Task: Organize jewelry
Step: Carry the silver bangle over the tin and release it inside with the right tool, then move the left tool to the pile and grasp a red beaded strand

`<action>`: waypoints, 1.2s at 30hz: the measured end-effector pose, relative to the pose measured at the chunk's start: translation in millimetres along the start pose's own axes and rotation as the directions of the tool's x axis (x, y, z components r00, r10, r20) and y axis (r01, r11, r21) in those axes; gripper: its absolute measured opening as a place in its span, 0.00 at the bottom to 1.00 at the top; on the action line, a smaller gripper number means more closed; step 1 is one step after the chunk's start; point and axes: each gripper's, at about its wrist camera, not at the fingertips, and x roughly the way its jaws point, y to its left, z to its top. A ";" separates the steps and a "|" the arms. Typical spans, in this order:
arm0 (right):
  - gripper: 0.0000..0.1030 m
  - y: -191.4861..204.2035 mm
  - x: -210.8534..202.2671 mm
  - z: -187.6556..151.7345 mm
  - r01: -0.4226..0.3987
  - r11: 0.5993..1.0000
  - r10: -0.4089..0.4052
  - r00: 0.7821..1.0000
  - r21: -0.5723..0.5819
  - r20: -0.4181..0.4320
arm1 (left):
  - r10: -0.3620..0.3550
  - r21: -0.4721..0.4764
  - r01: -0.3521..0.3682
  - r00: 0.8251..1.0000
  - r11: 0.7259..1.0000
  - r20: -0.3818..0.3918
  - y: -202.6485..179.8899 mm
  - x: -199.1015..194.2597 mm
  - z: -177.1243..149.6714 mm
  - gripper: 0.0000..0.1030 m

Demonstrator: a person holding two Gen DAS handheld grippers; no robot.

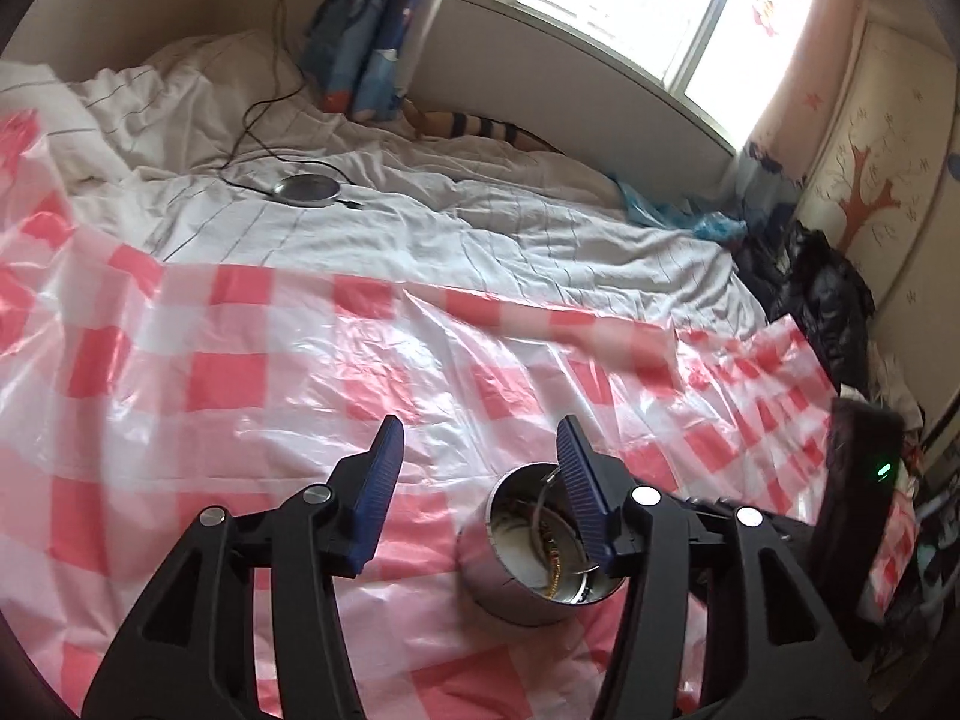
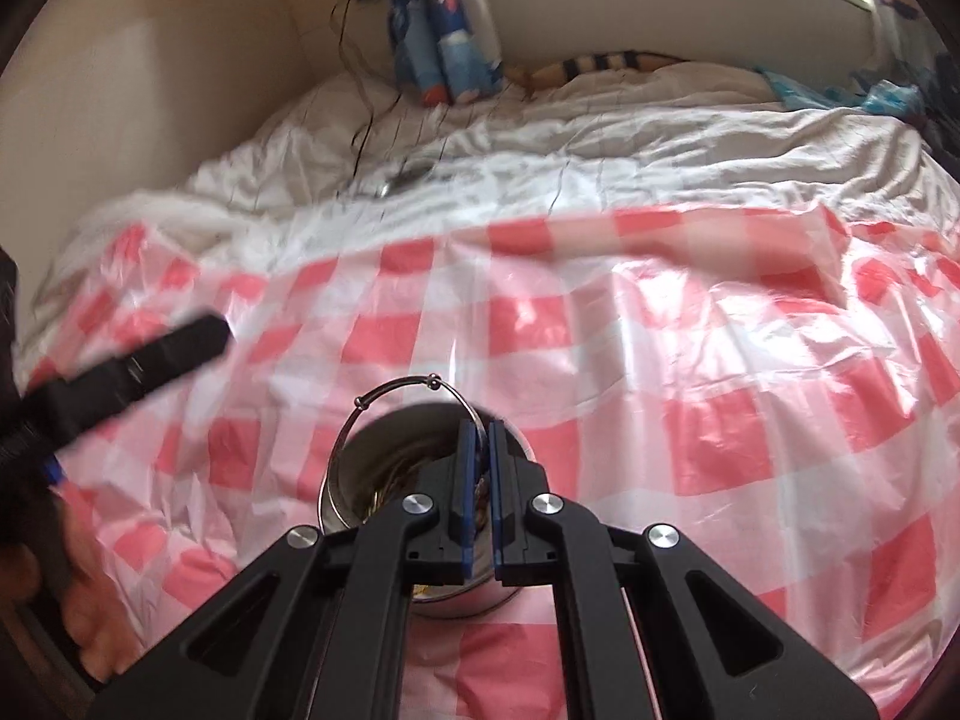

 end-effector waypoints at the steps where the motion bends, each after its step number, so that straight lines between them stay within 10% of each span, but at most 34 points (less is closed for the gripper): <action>1: 0.08 -1.1 2.1 -1.4 0.009 1.000 -0.009 1.000 0.006 -0.004 | 0.003 -0.014 -0.003 1.000 1.000 -0.006 4.8 -1.2 -0.6 0.49; 6: 0.45 -23.8 -26.1 4.8 0.003 0.996 -0.012 0.996 0.091 0.091 | 0.011 0.024 -0.010 0.999 1.000 -0.043 0.3 -4.9 -7.8 0.50; 17: 0.59 -75.6 -74.6 -12.9 -0.181 0.929 0.143 0.980 0.323 0.137 | -0.126 0.153 0.178 0.946 0.972 -0.299 -38.3 -13.0 -86.4 0.53; 26: 0.64 -108.9 -100.9 -43.8 -0.301 0.841 0.278 0.953 0.449 0.119 | -0.218 0.197 0.299 0.911 0.934 -0.349 -55.6 -8.8 -110.7 0.57; 36: 0.68 -112.6 -143.1 -49.0 -0.265 0.875 0.242 0.964 0.406 0.109 | -0.185 0.295 0.334 0.880 0.895 -0.437 -81.8 -4.4 -134.0 0.53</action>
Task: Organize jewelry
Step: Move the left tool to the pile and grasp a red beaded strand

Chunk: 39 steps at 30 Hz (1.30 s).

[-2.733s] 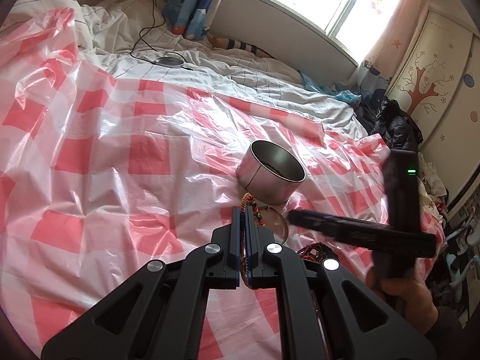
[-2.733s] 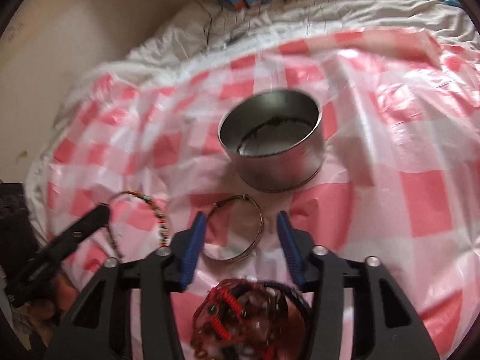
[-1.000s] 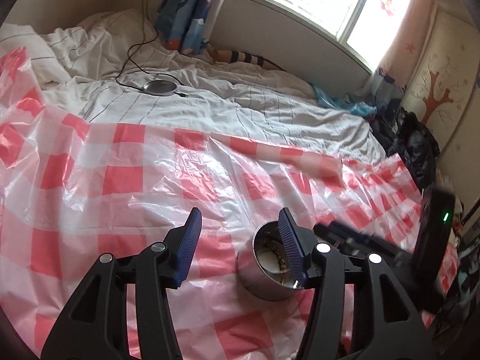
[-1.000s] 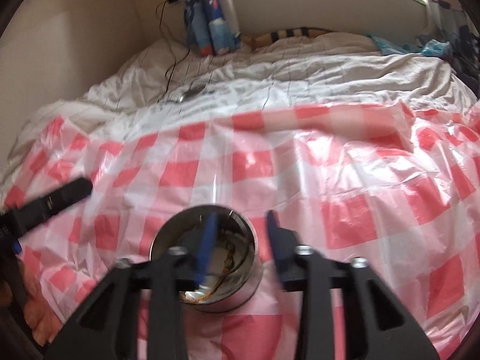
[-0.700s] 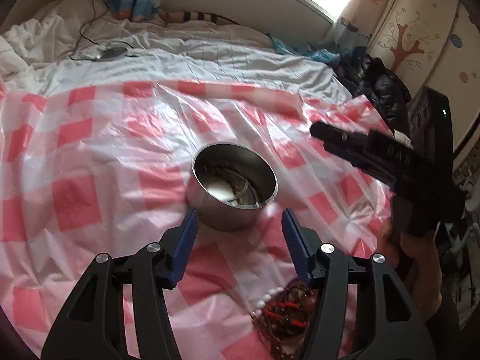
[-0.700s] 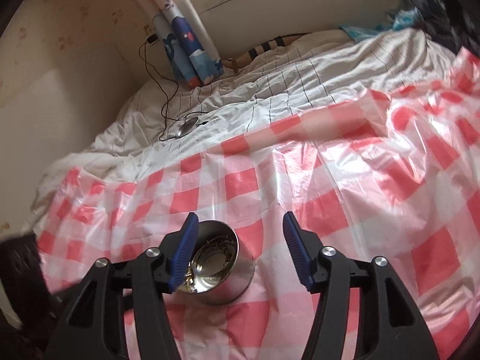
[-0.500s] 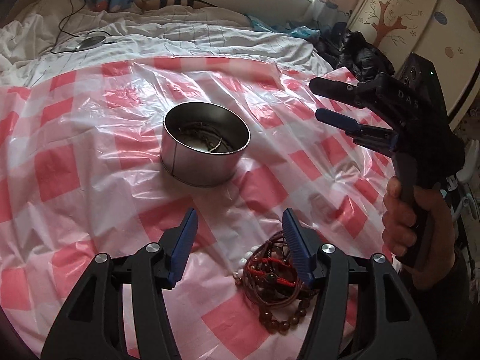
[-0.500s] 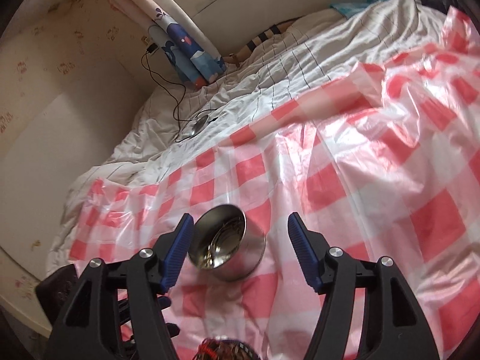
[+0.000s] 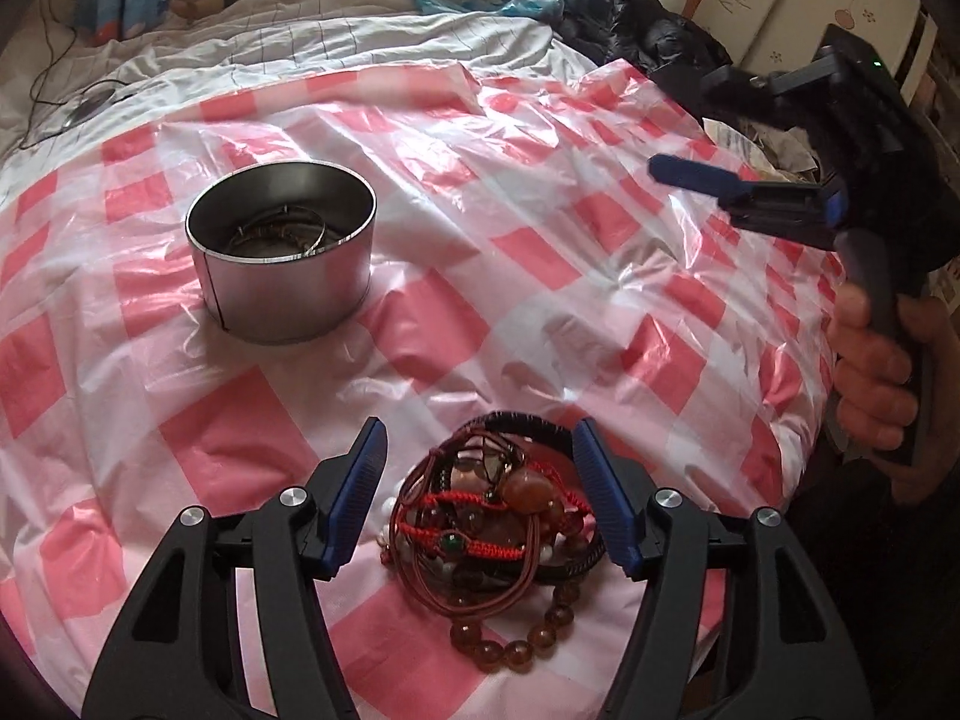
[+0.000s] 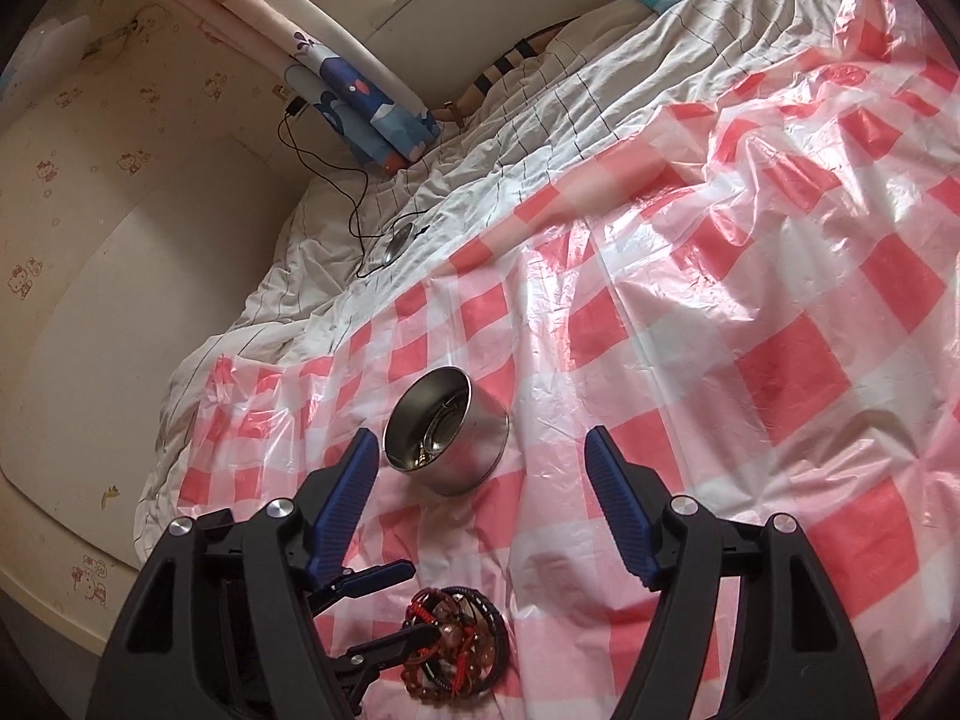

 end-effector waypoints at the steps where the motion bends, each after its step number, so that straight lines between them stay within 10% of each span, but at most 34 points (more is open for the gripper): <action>1: 0.69 2.7 -2.8 -0.9 0.001 1.000 -0.001 1.000 -0.006 0.002 | 0.002 -0.010 -0.002 1.000 1.000 -0.006 2.0 0.6 -1.6 0.33; 5: 0.72 13.9 -12.9 -6.3 -0.006 1.000 0.006 1.000 -0.028 0.006 | 0.009 -0.054 -0.009 1.000 0.998 -0.009 10.3 -2.1 -3.1 0.00; 13: 0.76 28.9 -15.7 -19.2 -0.007 0.998 0.006 1.000 -0.057 -0.012 | -0.048 -0.102 0.061 0.991 0.993 0.121 18.1 -38.5 -3.2 0.00; 15: 0.76 30.7 -14.5 -21.1 -0.004 0.998 0.003 1.000 -0.061 -0.016 | -0.055 -0.110 0.066 0.994 0.992 0.099 20.9 -31.7 -2.4 0.05; 18: 0.76 32.4 -11.8 -21.8 -0.005 0.998 0.003 1.000 -0.062 -0.024 | -0.021 -0.096 0.027 0.998 0.995 0.061 19.5 -16.7 0.2 0.57; 22: 0.76 35.1 -10.5 -22.2 -0.009 0.997 0.006 0.999 -0.075 -0.032 | 0.004 -0.066 -0.001 0.999 0.998 0.042 17.0 -1.0 2.7 0.61; 24: 0.76 34.9 -10.3 -22.3 -0.009 0.997 0.006 0.999 -0.077 -0.035 | -0.015 -0.069 0.017 1.000 0.997 0.027 17.4 5.1 2.0 0.56; 26: 0.76 33.6 -10.6 -21.7 -0.011 0.997 0.008 0.999 -0.074 -0.036 | -0.003 -0.059 0.003 1.000 0.998 -0.007 16.7 11.4 1.9 0.11; 39: 0.78 40.5 1.6 -29.1 -0.041 0.994 0.031 0.995 -0.098 -0.099 | -0.122 -0.198 0.171 0.963 0.965 0.239 46.4 -63.0 7.9 0.04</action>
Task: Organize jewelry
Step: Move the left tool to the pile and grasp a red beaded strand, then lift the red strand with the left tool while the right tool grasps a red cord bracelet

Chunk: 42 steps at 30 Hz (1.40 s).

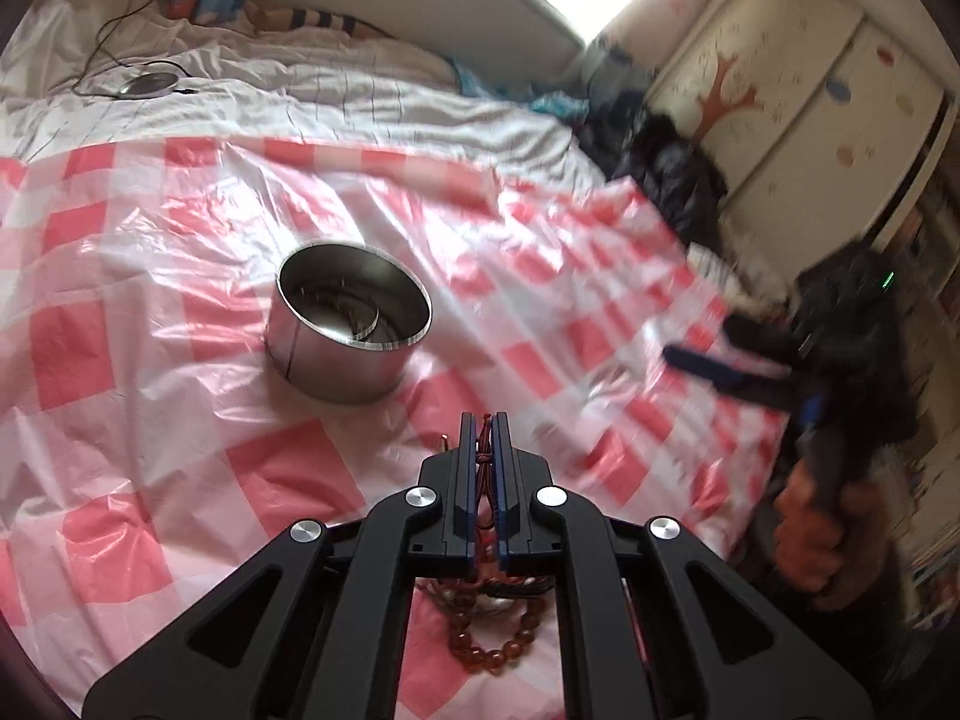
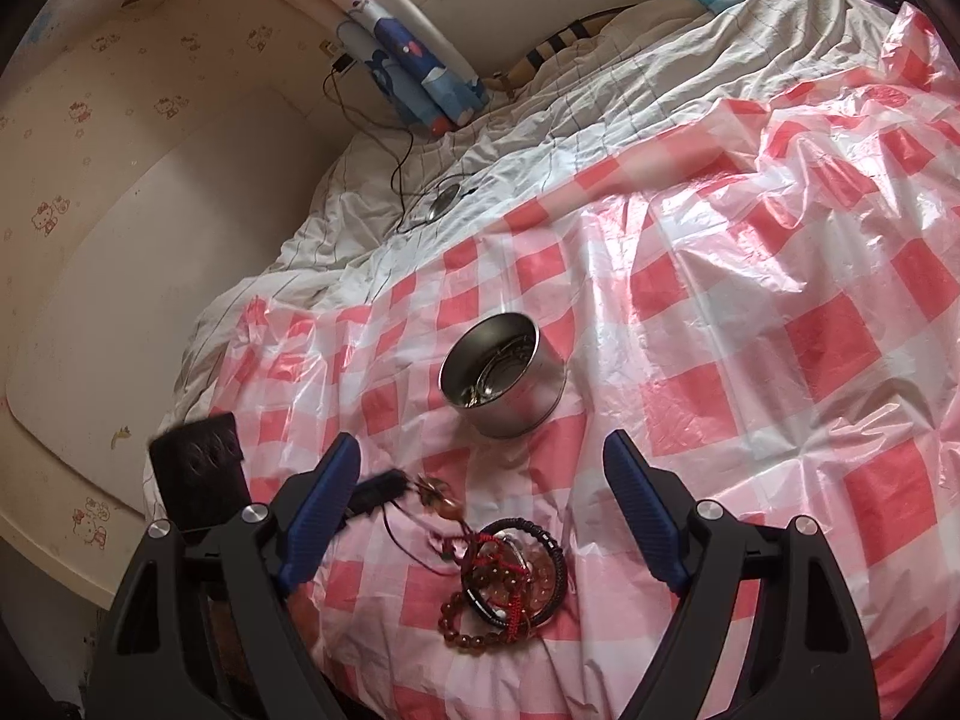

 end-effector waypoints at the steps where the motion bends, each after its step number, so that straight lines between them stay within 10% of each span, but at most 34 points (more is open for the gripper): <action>1: 0.78 2.9 5.2 -2.1 -0.001 1.000 0.000 1.000 -0.017 -0.023 | -0.024 -0.025 0.025 0.999 0.999 0.031 4.6 -9.0 3.4 0.04; 7: 0.80 24.6 38.5 -20.1 -0.001 0.992 -0.017 0.990 -0.125 -0.143 | -0.007 -0.106 0.018 0.995 0.994 0.104 28.2 -35.8 12.0 0.04; 14: 0.80 51.2 75.5 -39.8 0.068 0.960 -0.125 0.972 -0.271 -0.201 | 0.256 -0.163 -0.249 0.967 0.955 0.018 52.5 -32.7 11.0 0.04; 20: 0.85 73.6 118.4 -50.6 0.083 0.933 -0.170 0.959 -0.350 -0.225 | 0.337 -0.263 -0.307 0.939 0.914 0.074 86.1 -65.6 9.7 0.04; 31: 0.85 143.5 206.0 -77.7 0.131 0.811 -0.281 0.942 -0.571 -0.182 | 0.337 -0.356 -0.277 0.934 0.892 0.118 124.3 -93.6 6.9 0.04; 42: 0.85 151.3 259.4 -73.7 0.163 0.832 -0.296 0.939 -0.531 -0.175 | 0.317 -0.367 -0.248 0.938 0.896 0.140 130.8 -103.6 8.9 0.04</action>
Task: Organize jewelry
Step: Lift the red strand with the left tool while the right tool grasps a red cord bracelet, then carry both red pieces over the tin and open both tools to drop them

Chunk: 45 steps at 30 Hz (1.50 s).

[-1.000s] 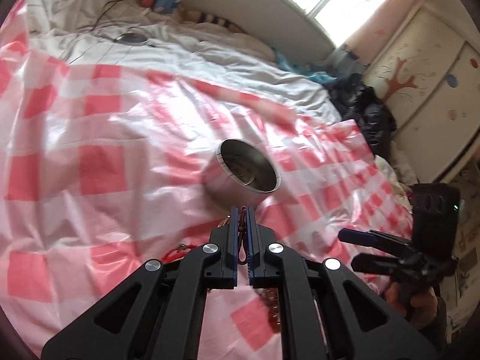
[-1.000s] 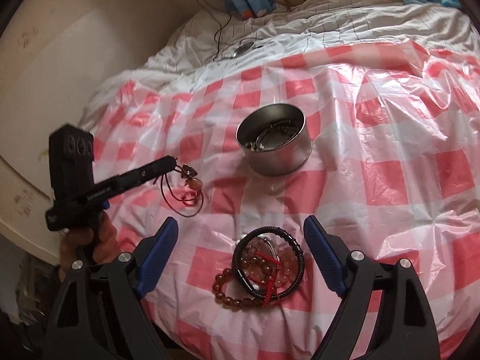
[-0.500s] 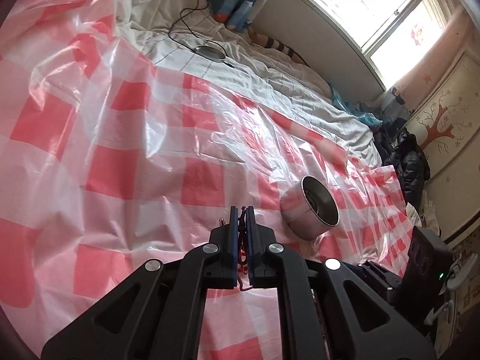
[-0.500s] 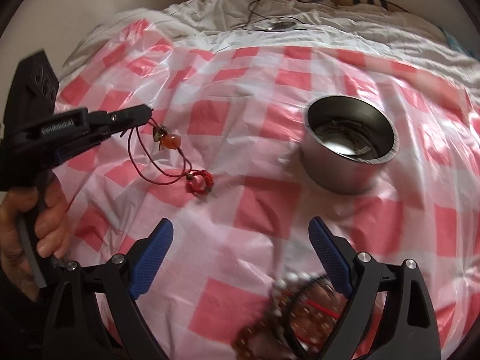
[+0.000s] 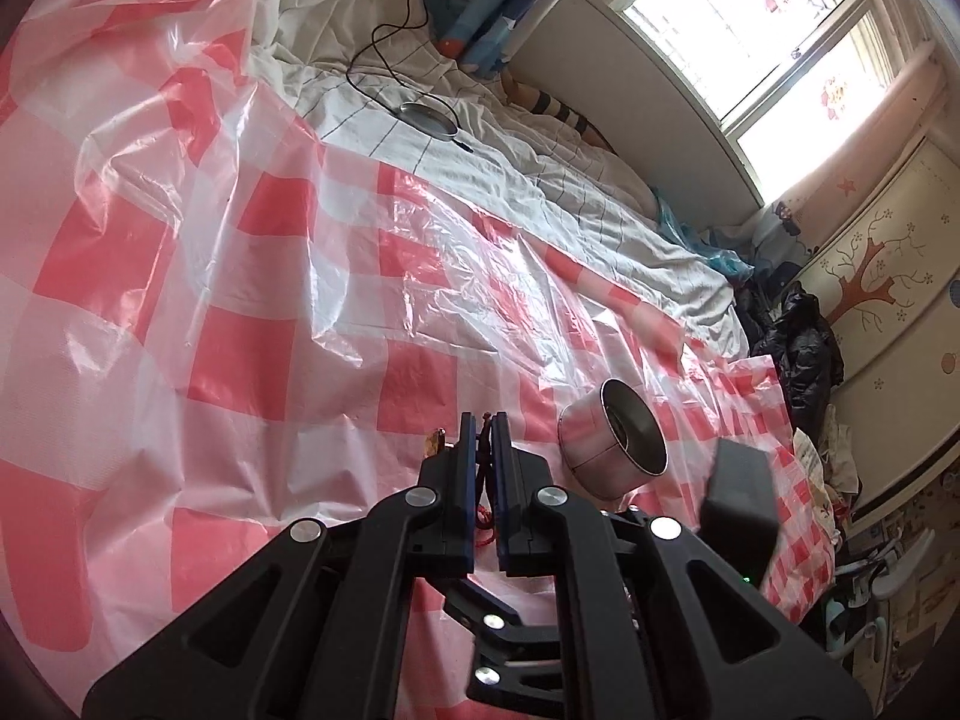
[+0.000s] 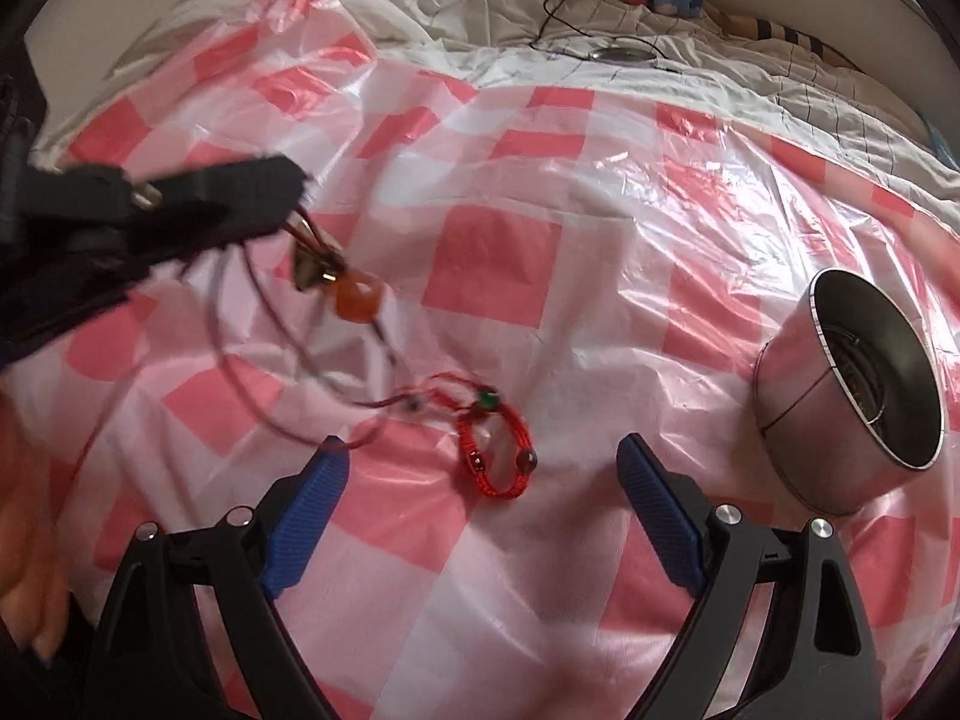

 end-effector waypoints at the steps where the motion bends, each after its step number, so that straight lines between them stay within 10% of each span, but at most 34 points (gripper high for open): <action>1: 0.85 -0.6 4.8 -0.8 0.007 1.000 -0.007 1.000 -0.004 -0.007 | -0.002 -0.004 0.002 1.000 1.000 0.003 1.5 -0.9 1.0 0.04; 7: 0.75 4.4 6.9 -1.3 0.012 0.999 -0.012 1.000 -0.030 -0.005 | -0.009 -0.011 0.009 1.000 1.000 0.010 2.0 -2.1 2.0 0.04; 9: 0.41 8.2 9.1 -3.2 0.038 0.998 -0.039 0.999 -0.054 -0.020 | -0.009 -0.010 0.009 1.000 1.000 0.009 1.5 -2.0 1.8 0.04; 12: 0.15 5.8 9.4 -4.3 0.061 0.997 -0.063 0.997 -0.057 -0.035 | -0.004 -0.015 0.005 1.000 1.000 0.018 2.6 -3.4 2.7 0.04; 27: 0.08 -80.7 -79.0 -11.1 -0.088 0.983 0.066 0.989 0.164 0.132 | -0.006 -0.036 0.008 0.998 0.999 0.065 8.5 -10.7 13.2 0.04; 45: 0.08 -173.3 -153.2 -7.8 -0.167 0.922 0.043 0.941 0.349 0.336 | -0.185 0.075 0.184 0.983 0.980 0.011 -93.3 47.7 9.7 0.04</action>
